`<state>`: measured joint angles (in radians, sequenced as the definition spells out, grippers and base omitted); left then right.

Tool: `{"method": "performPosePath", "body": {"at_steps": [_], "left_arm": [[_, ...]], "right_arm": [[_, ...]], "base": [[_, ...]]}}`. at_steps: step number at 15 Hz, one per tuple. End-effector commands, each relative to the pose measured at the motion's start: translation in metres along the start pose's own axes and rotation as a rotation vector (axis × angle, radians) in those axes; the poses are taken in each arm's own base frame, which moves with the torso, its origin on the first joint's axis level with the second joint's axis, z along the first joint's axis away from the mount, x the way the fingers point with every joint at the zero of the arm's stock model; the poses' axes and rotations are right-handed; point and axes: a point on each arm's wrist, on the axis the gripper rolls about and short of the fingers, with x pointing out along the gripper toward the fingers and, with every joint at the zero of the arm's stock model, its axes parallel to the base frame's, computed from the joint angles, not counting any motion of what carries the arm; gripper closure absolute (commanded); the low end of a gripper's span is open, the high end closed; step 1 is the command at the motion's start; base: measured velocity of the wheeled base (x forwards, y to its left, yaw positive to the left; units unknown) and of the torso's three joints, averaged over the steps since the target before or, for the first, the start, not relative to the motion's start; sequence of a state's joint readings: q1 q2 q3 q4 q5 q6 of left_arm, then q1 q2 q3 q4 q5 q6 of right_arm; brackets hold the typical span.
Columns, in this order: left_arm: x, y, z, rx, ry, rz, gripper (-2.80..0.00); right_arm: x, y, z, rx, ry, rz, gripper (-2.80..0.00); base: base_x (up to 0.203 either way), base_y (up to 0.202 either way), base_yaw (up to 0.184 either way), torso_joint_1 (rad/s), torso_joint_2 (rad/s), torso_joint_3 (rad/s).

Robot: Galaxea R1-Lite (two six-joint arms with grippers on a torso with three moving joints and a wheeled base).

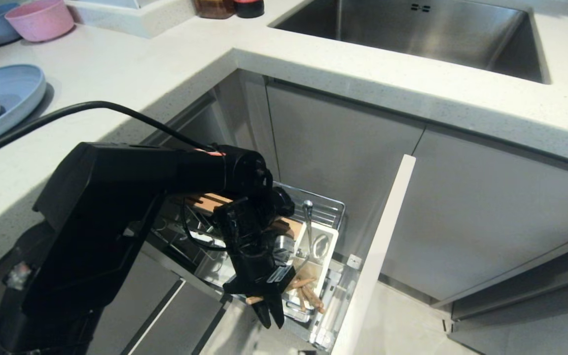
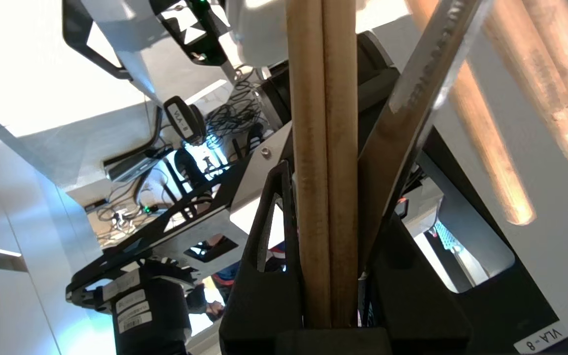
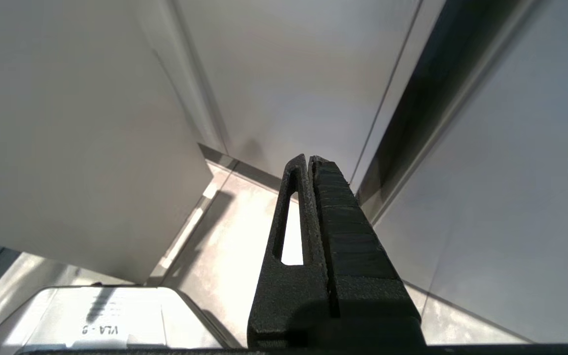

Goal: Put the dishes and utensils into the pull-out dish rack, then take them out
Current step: Take the chopsticks out of the cupboard

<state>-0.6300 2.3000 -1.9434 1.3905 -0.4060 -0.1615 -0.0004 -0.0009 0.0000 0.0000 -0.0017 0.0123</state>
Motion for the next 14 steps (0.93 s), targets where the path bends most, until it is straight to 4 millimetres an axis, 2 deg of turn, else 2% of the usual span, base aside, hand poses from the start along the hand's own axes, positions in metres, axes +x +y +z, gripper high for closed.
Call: {"method": "performPosePath", "body": {"at_steps": [1,4,9,14], "left_arm": [[-0.001,-0.001,-0.001,-0.002,0.004,-0.004,0.0],[-0.009,-0.005,-0.008,0.007,-0.016,-0.019,0.0],[-0.033,-0.02,-0.039,0.041,-0.037,-0.014,0.0],[-0.05,-0.026,-0.06,0.057,-0.061,-0.001,0.0]], "right_arm": [[0.0,0.0,0.0,0.0,0.002,0.001,0.0],[0.0,0.0,0.0,0.0,0.002,0.001,0.0],[0.0,0.0,0.0,0.0,0.002,0.001,0.0],[0.0,0.0,0.0,0.0,0.002,0.001,0.0]], "base": [[0.0,0.0,0.0,0.0,0.0,0.0],[0.0,0.0,0.0,0.0,0.0,0.0],[0.0,0.0,0.0,0.0,0.0,0.0],[0.0,0.0,0.0,0.0,0.0,0.0]]}}
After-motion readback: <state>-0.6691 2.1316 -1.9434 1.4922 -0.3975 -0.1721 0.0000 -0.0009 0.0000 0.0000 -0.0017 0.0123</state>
